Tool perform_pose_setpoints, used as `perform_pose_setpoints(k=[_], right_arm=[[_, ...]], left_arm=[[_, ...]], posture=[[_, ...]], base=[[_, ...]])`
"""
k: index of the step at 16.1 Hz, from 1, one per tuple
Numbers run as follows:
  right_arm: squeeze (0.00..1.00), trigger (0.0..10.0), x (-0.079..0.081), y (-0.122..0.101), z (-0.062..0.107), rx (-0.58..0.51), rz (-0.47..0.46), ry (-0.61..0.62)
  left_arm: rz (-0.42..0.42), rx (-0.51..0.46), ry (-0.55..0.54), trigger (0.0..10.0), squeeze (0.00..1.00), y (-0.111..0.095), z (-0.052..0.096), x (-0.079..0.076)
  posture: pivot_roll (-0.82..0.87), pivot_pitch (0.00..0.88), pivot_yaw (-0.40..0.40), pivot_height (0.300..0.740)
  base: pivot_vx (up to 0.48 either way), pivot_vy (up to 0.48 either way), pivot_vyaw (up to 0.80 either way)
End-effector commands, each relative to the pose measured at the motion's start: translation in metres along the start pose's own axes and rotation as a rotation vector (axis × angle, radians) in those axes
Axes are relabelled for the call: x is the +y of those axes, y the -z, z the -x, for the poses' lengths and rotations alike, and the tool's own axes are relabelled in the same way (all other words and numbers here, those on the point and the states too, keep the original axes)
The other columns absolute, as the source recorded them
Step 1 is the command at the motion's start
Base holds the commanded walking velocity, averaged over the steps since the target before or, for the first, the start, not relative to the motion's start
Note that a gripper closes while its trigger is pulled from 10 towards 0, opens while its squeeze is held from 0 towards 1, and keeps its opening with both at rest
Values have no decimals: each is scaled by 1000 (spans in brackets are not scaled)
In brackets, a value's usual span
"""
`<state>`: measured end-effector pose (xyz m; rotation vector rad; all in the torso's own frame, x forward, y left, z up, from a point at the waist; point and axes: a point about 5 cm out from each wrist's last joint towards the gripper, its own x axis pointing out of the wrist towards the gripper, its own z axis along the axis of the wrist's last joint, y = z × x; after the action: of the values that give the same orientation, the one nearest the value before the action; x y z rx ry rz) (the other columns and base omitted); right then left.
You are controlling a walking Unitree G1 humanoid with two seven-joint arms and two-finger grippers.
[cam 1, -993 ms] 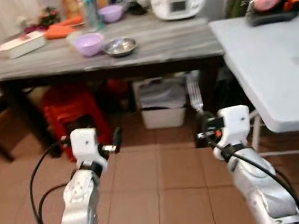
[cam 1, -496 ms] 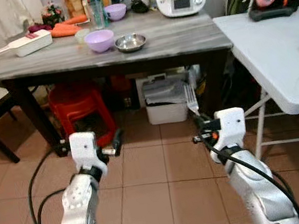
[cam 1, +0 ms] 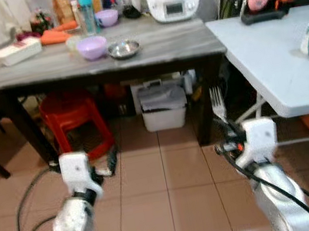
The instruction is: Setting the table
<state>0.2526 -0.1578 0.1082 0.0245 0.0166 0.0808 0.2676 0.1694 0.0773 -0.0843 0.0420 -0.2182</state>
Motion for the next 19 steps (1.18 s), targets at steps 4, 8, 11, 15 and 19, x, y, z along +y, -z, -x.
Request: perform_pose_setpoints(k=[4, 8, 11, 15, 19], right_arm=[[0, 10000, 6, -15, -6, -67, -1, -10], [0, 10000, 8, -14, -5, -65, -6, -25], [0, 10000, 8, -14, -6, -64, -4, -23], [0, 10000, 10, -14, -7, -68, -21, -22], [0, 10000, 11, -14, -9, -64, -55, -12]], left_arm=[[-19, -19, 25, 10000, 0, -11, -5, 0], [-40, -10, 41, 10000, 0, -12, -6, 3], [-40, -9, 38, 10000, 0, -12, -6, 2], [-33, -4, 50, 10000, 0, -11, -6, -2], [-29, -4, 58, 10000, 0, -12, -8, -4]], posture=[[5, 0, 11, 740], [7, 0, 13, 740], [8, 0, 15, 740], [12, 0, 16, 740], [12, 0, 22, 740]], base=[[341, 0, 0], [341, 0, 0], [344, 0, 423], [339, 0, 595], [342, 0, 0]])
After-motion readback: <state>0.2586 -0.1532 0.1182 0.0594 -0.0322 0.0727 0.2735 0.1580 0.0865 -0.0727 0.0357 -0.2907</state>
